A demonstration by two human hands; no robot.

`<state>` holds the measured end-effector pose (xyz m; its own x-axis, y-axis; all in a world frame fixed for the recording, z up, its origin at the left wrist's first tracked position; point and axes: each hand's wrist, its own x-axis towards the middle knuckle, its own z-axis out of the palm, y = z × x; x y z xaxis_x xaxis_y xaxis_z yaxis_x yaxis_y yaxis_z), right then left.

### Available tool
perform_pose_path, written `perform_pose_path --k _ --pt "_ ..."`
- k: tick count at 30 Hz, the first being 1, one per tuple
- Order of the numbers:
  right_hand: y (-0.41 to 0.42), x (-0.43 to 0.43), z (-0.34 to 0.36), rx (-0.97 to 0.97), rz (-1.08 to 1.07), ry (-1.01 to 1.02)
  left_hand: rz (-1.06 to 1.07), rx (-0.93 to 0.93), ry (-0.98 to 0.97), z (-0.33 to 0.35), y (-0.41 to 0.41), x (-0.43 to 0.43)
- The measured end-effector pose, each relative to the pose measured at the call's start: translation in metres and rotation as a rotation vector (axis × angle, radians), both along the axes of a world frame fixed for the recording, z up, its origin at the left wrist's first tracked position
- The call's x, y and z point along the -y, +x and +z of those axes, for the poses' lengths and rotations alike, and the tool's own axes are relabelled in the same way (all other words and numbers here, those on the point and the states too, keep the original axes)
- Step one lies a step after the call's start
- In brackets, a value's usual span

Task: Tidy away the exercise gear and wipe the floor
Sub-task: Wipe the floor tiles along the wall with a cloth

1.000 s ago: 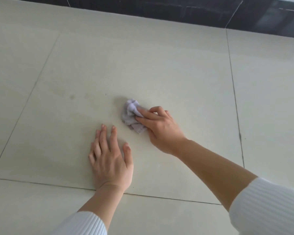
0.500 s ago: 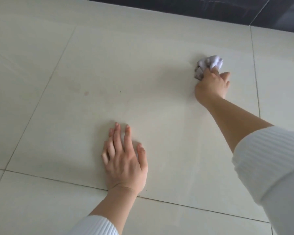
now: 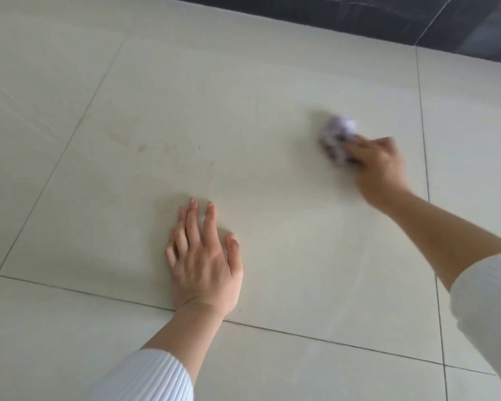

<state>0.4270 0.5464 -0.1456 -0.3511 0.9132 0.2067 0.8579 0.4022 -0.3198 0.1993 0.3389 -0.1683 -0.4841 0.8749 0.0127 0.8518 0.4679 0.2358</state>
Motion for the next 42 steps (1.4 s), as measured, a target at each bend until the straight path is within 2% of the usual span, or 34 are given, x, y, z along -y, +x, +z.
perform_pose_path --k 2,3,5,7,10,12,21,26,30,33,38,40,42 --pt "0.027 -0.004 0.005 0.013 -0.457 -0.131 -0.002 0.003 0.001 0.000 0.000 -0.001" --pt "0.027 -0.004 0.006 0.024 -0.596 -0.172 -0.002 0.005 0.001 0.000 0.000 -0.001" --pt "0.005 0.005 0.002 -0.018 -0.686 -0.181 -0.002 0.013 -0.001 -0.001 0.000 -0.002" --pt "-0.026 0.027 -0.005 -0.083 -0.582 -0.122 -0.011 0.019 -0.008 0.000 0.000 -0.001" --pt "-0.055 0.075 -0.012 -0.049 -0.198 -0.038 -0.026 0.038 0.000 0.000 -0.001 -0.001" --pt "-0.059 0.106 -0.012 -0.016 -0.044 -0.067 -0.036 0.069 0.010 0.001 -0.001 0.000" --pt "-0.043 0.255 -0.003 -0.073 0.240 -0.112 -0.205 0.213 -0.066 0.006 -0.023 0.007" --pt "-0.017 0.323 -0.003 -0.003 0.483 -0.116 -0.350 0.085 -0.049 0.001 -0.016 0.050" --pt "0.021 0.321 -0.004 0.128 0.600 -0.048 -0.369 0.068 -0.068 0.003 -0.012 0.085" --pt "0.051 0.289 -0.001 0.152 0.392 -0.028 -0.324 0.075 -0.077 0.006 -0.007 0.112" --pt "0.066 0.238 0.011 0.106 -0.378 -0.179 -0.225 0.171 -0.102 0.014 0.000 0.152" --pt "0.040 0.238 0.012 0.095 -0.434 -0.209 -0.213 0.187 -0.115 0.015 -0.003 0.165" --pt "0.009 0.250 0.007 0.042 -0.318 -0.191 -0.204 0.206 -0.117 0.015 -0.006 0.175"
